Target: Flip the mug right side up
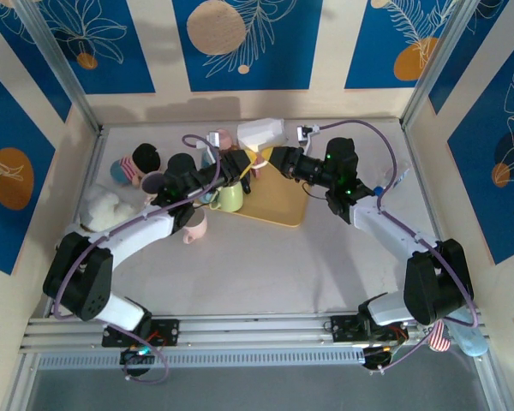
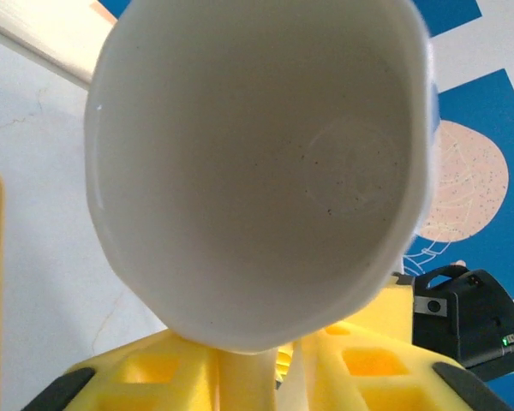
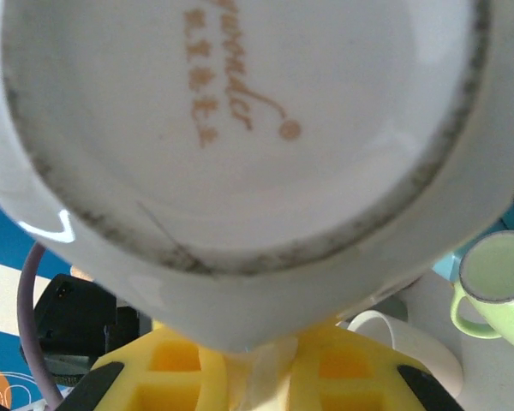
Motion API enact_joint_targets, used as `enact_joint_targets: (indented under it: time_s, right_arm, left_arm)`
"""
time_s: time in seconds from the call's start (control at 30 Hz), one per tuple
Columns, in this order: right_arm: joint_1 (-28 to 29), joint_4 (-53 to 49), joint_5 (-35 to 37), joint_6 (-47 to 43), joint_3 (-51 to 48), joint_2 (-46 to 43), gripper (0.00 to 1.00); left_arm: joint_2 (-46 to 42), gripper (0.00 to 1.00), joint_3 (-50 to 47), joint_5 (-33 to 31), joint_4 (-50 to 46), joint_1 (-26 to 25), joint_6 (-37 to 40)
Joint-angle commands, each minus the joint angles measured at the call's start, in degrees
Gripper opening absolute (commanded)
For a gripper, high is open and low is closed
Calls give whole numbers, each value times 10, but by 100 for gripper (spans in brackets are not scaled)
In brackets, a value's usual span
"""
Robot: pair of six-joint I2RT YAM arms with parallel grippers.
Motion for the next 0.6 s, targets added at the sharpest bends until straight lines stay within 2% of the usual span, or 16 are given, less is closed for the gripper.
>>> enact_joint_targets:
  time_s: [0.0, 0.2, 0.3, 0.43, 0.57]
  right_arm:
    - [7, 57, -16, -1, 0, -4, 0]
    - [5, 47, -18, -2, 1, 1, 2]
    - [4, 27, -14, -9, 1, 0, 18]
    - [0, -8, -8, -25, 5, -4, 52]
    - [-10, -55, 0, -54, 3, -19, 64]
  left_arm:
    - [3, 24, 23, -2, 35, -6, 1]
    - [3, 8, 25, 0, 36, -7, 8]
    - [2, 0, 24, 2, 40, -7, 15]
    - [-1, 0, 23, 2, 43, -7, 32]
    - [-7, 0, 25, 10, 39, -5, 53]
